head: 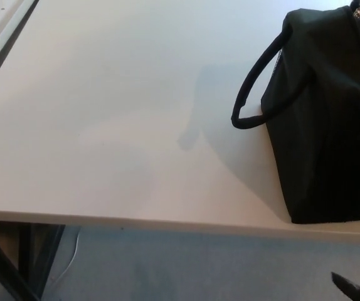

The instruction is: A lunch bag is kept on the middle of the desk and the robot uses both its hands to grab the opening of the bag from the left and right and moves its hands away from each other to spread the bag open

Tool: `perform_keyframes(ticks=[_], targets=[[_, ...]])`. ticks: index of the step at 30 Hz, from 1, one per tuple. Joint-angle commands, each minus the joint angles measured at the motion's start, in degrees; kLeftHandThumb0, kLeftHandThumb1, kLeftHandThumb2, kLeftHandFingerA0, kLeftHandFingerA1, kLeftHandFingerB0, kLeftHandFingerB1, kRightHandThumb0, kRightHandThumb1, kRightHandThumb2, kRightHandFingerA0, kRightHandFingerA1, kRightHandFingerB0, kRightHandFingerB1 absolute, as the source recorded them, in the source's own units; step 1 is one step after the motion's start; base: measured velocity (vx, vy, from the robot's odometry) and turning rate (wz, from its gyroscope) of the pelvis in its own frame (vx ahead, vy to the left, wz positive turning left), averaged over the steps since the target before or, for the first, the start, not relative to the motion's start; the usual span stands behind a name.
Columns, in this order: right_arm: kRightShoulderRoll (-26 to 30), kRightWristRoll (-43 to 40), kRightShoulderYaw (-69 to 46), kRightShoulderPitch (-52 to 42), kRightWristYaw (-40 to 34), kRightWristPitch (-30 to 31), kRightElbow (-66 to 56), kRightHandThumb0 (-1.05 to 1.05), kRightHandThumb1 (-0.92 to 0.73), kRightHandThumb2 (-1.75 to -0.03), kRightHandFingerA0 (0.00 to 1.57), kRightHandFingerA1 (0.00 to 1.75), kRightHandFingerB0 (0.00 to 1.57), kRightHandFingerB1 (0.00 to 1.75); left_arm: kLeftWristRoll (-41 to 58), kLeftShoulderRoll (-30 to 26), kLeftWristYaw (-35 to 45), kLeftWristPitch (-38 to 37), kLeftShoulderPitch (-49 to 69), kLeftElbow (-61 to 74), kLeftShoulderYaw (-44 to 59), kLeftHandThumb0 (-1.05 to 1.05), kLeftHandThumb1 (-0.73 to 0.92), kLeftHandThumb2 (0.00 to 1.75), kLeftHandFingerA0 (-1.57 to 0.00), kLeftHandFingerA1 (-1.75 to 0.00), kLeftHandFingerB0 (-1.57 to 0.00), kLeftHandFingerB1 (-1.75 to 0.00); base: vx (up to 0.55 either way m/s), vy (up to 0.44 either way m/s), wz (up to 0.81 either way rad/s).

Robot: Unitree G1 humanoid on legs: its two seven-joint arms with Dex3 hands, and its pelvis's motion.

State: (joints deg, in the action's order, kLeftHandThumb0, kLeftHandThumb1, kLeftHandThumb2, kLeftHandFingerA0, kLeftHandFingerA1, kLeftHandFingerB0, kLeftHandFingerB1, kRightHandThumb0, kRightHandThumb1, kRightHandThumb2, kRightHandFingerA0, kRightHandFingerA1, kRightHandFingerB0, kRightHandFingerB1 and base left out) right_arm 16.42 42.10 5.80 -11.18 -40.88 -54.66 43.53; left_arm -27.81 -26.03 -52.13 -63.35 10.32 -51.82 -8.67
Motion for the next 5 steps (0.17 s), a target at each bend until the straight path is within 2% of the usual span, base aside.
perform_keyframes(ticks=[1,5], targets=[[3.2,1.1,3.6,1.4,1.6,1.0,2.7,-0.49,-0.76,-0.63,0.2,0.31,0.19,0.28,4.9,-0.1,11.2,-4.4,-2.1,-4.1,-0.7,-0.46,0.79,0.64,-0.47,-0.36,-0.21,-0.27,0.0,0.0,0.0],[3.7,0.4,4.6,1.4,1.7,0.8,3.1,-0.49,-0.76,-0.63,0.2,0.3,0.17,0.28,5.3,-0.1,12.4,-4.8,-1.7,-4.3,-0.3,-0.45,0.79,0.64,-0.47,-0.36,-0.21,-0.27,0.0,0.0,0.0]])
